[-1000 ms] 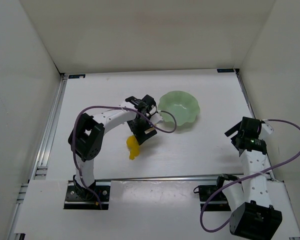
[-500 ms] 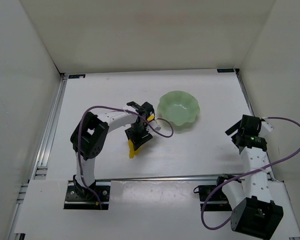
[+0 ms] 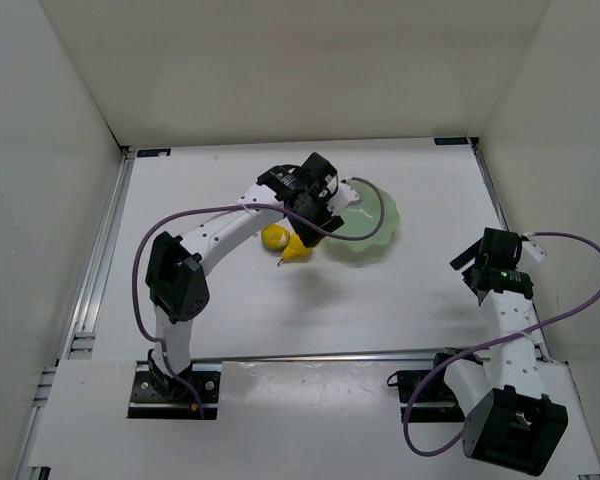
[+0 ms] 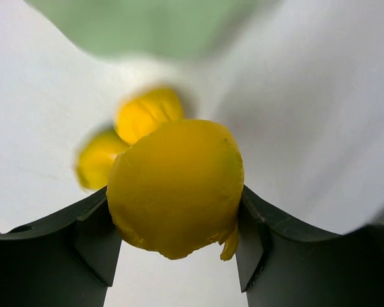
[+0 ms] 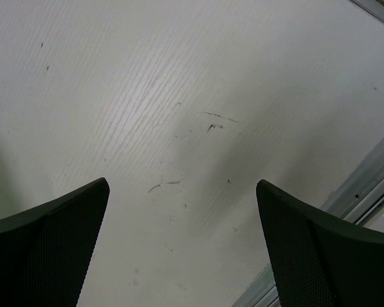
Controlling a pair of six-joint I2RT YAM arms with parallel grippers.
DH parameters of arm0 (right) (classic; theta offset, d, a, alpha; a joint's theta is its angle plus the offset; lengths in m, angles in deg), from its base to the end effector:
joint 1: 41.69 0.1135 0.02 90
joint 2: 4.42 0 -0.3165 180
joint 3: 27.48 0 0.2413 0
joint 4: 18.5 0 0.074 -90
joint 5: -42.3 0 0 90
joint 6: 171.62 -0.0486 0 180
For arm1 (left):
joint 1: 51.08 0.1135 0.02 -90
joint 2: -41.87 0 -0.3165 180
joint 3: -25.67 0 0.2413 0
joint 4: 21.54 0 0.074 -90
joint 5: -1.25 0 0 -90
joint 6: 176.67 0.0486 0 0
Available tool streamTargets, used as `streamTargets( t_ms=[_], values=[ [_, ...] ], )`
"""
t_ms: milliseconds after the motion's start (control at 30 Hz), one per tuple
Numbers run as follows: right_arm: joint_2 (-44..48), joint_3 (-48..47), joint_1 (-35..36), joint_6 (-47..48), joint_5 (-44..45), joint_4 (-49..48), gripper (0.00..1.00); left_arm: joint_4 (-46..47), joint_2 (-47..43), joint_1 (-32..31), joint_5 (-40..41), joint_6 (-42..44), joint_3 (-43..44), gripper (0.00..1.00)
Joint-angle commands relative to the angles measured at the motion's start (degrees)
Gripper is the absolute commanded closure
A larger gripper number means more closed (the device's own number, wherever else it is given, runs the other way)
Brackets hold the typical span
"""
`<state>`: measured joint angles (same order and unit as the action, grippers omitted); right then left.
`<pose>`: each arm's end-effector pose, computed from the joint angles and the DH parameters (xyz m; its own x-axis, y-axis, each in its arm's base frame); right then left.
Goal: Place and organize the fake fruits in the fruit bowl
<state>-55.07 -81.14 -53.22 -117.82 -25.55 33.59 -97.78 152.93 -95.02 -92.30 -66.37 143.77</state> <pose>0.1318 -0.0456 0.2810 -0.3452 0.6287 -0.6968 0.7819 0.6033 0.1570 0.2980 -0.2913 0.3239 -0.3856 0.8524 -0.3531 0.8979 0.4347 0.0689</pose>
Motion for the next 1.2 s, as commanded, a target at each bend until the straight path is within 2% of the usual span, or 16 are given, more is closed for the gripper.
streamTargets(
  t_ms=[0,133,167,267,367,400,533,667,700,833,867,933,967,1100,1133,1167],
  values=[
    [-1.28,-1.43,0.28,0.79,-0.62,-2.44,0.00,7.07,3.16,-1.67,4.60,-0.16,7.11,0.46],
    [-2.43,-3.53,2.47,2.18,-1.23,-2.45,0.00,9.37,14.05,-2.29,8.29,-1.40,21.08,0.44],
    [-2.95,-3.54,3.69,2.71,-1.23,-2.45,0.00,10.33,15.92,-2.29,9.78,-2.01,25.80,0.41],
    [-2.96,-4.76,7.47,5.08,-0.53,-2.97,0.00,15.07,19.10,-2.81,11.63,-2.53,28.31,0.34],
    [-2.34,-4.77,11.51,8.86,-0.53,-4.55,0.00,18.42,19.72,-2.81,13.74,-3.07,30.06,0.10],
    [-1.56,-4.77,14.84,11.13,-0.53,-5.86,0.00,18.43,19.72,-2.81,15.23,-4.72,31.64,0.01],
    [-0.85,-4.77,23.82,16.86,-2.98,-8.86,0.00,18.95,15.51,-2.81,20.59,-7.37,30.43,0.01],
    [-4.70,-8.27,34.34,17.23,-5.72,-9.66,0.01,18.95,4.72,1.04,22.98,-11.41,25.60,0.01],
    [-5.94,-9.33,35.86,15.57,-5.11,-9.66,0.01,18.95,2.69,2.10,23.58,-12.11,24.02,0.01],
    [-13.05,-13.72,43.68,-0.75,-3.36,-9.66,0.01,18.95,-6.63,9.81,22.98,-12.74,14.36,0.01],
    [-16.72,-15.82,46.57,-9.93,-2.47,-8.96,0.01,18.95,-8.13,11.32,22.37,-12.74,10.60,0.01],
    [-21.04,-18.99,48.96,-19.47,-0.89,-7.29,0.01,18.95,-11.91,14.22,22.97,-12.74,6.71,0.01],
    [-25.85,-20.83,50.89,-27.43,-0.88,-6.41,0.01,18.95,-12.97,17.28,22.98,-12.74,3.12,0.01],
    [-40.19,-34.70,53.36,-40.85,-6.32,-0.01,0.01,18.95,-17.89,23.45,24.90,-13.52,-7.17,0.01],
    [-43.01,-40.65,53.37,-42.96,-8.25,1.75,0.01,18.95,-19.56,24.60,24.91,-14.05,-9.28,0.01],
    [-48.17,-42.89,53.89,-44.72,-12.88,3.60,0.01,18.95,-20.44,26.61,25.43,-14.58,-11.39,0.01]
  ],
)
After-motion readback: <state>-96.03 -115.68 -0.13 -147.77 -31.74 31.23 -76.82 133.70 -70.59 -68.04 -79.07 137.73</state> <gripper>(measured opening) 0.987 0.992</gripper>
